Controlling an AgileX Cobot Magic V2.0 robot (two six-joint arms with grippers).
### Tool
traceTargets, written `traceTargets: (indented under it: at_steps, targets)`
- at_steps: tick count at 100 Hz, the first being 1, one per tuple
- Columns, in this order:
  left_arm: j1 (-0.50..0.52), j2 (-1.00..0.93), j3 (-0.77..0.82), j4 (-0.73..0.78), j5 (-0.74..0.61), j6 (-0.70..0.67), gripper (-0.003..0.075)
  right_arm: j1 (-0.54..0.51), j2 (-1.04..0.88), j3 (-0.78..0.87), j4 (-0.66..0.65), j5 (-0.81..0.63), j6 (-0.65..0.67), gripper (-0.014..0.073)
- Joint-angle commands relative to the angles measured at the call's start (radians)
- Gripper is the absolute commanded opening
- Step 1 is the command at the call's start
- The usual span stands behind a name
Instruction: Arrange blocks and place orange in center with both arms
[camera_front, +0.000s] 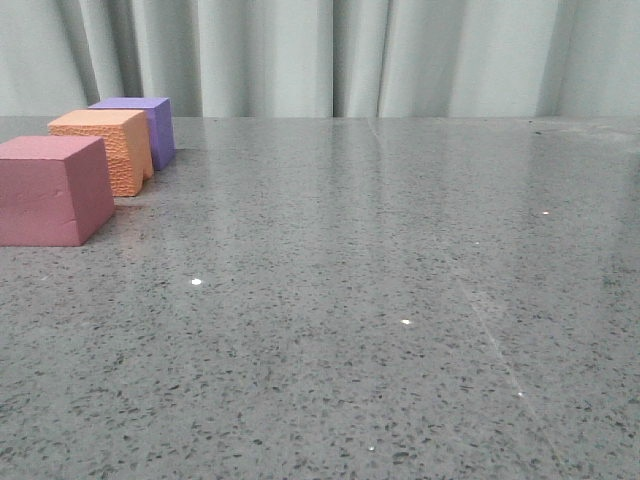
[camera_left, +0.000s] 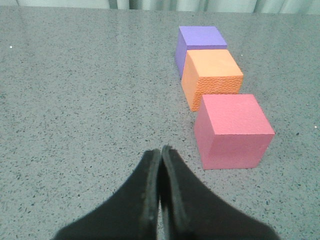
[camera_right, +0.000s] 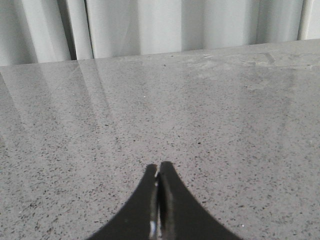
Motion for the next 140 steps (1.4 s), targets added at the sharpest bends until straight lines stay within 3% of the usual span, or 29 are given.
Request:
traceTargets:
  at_steps: [1,96,116,140]
  targets:
    - [-0.002,0.001,-0.029,0.027,-0.047,-0.001,-0.0013,-0.006,-0.026,-0.015,0.000,-0.088,-0.011,-0.0067]
    - [0.005,-0.008,-0.028,0.041,-0.047,0.014,-0.0013,-0.006,-0.026,-0.015,0.000,-0.088,-0.011,-0.0067]
    - [0.076,-0.068,0.038,-0.060,-0.179,0.203,-0.0013,-0.006,-0.026,-0.015,0.000,-0.088,-0.011,-0.0067]
    - [0.267,-0.167,0.207,-0.389,-0.456,0.481,-0.0013,-0.006,-0.026,-0.015,0.000,-0.088,-0.011,-0.0067]
